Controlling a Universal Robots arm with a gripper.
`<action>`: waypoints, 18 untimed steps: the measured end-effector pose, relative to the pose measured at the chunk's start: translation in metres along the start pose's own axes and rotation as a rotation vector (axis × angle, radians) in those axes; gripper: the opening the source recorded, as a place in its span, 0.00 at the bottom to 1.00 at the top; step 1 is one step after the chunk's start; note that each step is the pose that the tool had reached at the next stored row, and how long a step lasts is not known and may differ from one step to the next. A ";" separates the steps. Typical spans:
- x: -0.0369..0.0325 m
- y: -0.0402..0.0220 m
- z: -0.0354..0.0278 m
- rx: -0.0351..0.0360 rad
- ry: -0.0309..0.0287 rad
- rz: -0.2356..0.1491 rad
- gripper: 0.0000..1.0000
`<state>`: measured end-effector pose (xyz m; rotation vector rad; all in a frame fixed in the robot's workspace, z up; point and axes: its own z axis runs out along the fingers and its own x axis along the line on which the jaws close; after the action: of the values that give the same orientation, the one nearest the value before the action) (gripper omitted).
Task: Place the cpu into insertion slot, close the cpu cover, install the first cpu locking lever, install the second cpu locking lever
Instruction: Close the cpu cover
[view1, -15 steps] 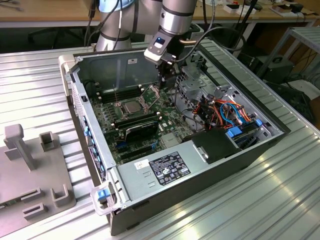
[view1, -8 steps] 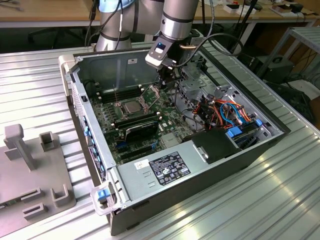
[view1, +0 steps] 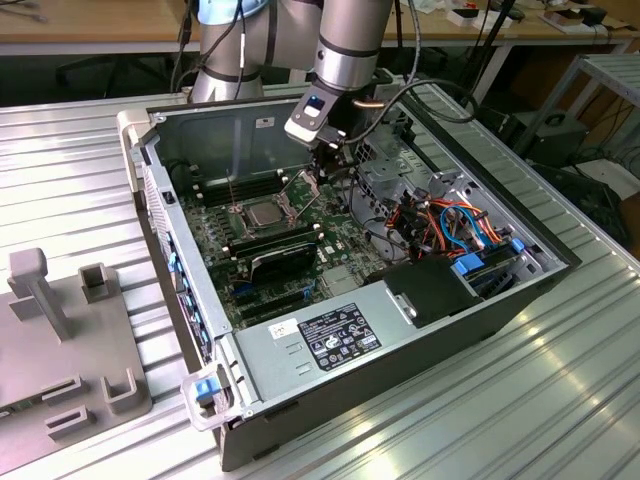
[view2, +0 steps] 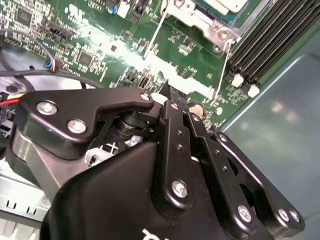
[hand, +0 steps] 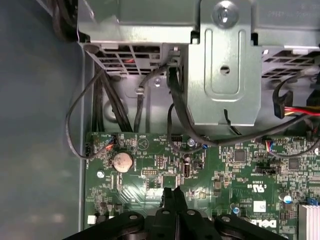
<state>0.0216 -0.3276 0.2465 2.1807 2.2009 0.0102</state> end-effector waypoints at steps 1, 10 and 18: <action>0.0000 -0.0026 0.0002 0.0000 0.0001 0.000 0.11; 0.0005 -0.0316 0.0014 0.0000 0.0002 0.000 0.11; 0.0027 -0.0531 0.0028 0.0002 0.0000 0.000 0.11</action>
<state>-0.0314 -0.3255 0.2418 2.1807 2.2009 0.0100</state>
